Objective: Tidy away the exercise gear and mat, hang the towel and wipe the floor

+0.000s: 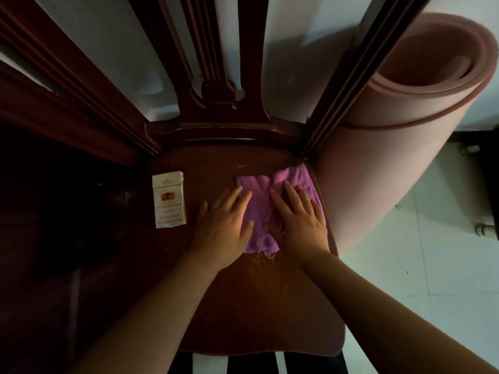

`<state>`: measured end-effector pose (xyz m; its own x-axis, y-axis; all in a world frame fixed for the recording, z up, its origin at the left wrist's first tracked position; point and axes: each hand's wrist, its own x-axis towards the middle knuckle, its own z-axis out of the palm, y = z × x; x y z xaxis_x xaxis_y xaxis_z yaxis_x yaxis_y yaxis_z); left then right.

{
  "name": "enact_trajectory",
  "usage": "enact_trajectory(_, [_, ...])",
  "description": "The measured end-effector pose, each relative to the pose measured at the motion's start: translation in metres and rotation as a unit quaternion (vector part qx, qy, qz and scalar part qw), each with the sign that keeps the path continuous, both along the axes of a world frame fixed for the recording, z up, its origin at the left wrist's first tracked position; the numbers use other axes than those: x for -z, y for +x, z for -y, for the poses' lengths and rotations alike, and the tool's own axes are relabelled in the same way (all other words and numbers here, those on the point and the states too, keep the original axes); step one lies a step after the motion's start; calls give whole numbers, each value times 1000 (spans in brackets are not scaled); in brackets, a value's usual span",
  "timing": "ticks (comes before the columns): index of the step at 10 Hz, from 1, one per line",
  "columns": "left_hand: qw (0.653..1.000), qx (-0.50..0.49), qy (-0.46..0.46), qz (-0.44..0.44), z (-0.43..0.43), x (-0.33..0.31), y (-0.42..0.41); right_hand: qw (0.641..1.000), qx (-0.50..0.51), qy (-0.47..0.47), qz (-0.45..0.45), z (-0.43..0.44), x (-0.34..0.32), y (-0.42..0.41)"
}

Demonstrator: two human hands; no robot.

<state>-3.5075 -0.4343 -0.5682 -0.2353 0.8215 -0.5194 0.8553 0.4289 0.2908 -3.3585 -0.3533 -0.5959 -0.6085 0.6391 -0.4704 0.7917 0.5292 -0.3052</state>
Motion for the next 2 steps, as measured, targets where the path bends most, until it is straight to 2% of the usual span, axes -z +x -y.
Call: enact_trajectory(2, [1000, 7, 5, -6, 2, -27, -8, 998, 64, -25, -4, -1, -18, -7])
